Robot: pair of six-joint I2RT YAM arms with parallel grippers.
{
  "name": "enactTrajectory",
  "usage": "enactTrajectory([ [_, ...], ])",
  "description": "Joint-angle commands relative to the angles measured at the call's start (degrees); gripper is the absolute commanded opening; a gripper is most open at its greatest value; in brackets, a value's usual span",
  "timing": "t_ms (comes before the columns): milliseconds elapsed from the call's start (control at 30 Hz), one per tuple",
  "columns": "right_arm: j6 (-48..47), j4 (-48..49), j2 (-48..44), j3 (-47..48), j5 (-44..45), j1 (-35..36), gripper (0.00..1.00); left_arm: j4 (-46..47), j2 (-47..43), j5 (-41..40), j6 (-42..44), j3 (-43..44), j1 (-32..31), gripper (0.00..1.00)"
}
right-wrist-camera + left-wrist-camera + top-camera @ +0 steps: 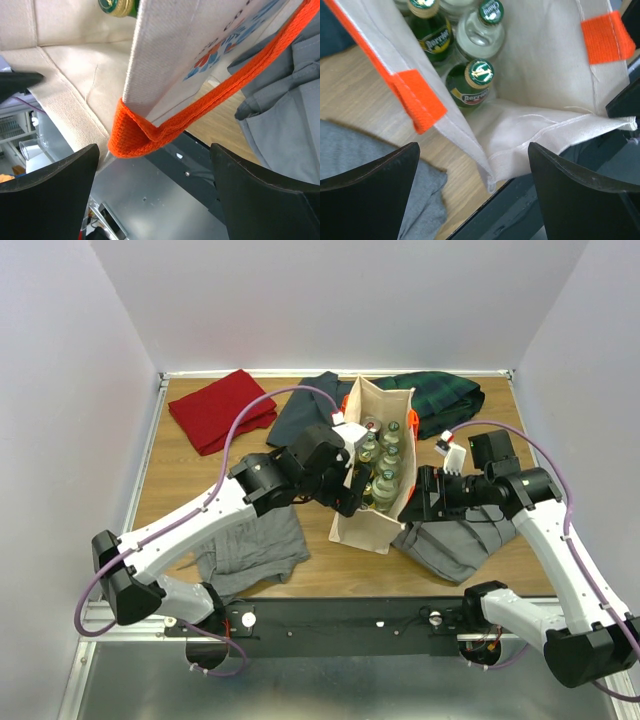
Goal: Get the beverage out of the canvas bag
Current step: Adjust the canvas bag at the center of the board.
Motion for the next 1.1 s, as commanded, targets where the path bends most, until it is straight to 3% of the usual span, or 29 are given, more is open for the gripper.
enactTrajectory([
  [0, -1.4, -3.7, -1.1, -2.4, -1.2, 0.4, 1.0, -4.5, 0.7, -8.1, 0.2, 7.4, -0.5, 0.99],
  [200, -1.4, -3.5, -1.5, -3.3, -1.0, 0.4, 1.0, -7.6, 3.0, -10.7, 0.9, 19.6, -0.4, 0.99],
  [500, -1.0, -2.8, -2.0, -3.5, 0.0, 0.4, 1.0, -10.5, 15.1, -3.6, 1.7, 31.3, -0.4, 0.99],
  [733, -1.2, -2.7, -2.9, -3.1, 0.8, 0.4, 1.0, -7.9, 17.5, 0.0, 0.9, 27.4, -0.4, 0.99],
  [1067, -1.3, -2.4, -4.9, -4.8, -1.1, 0.5, 1.0, -2.3, 11.9, 5.8, -3.4, 12.5, -0.6, 0.99],
])
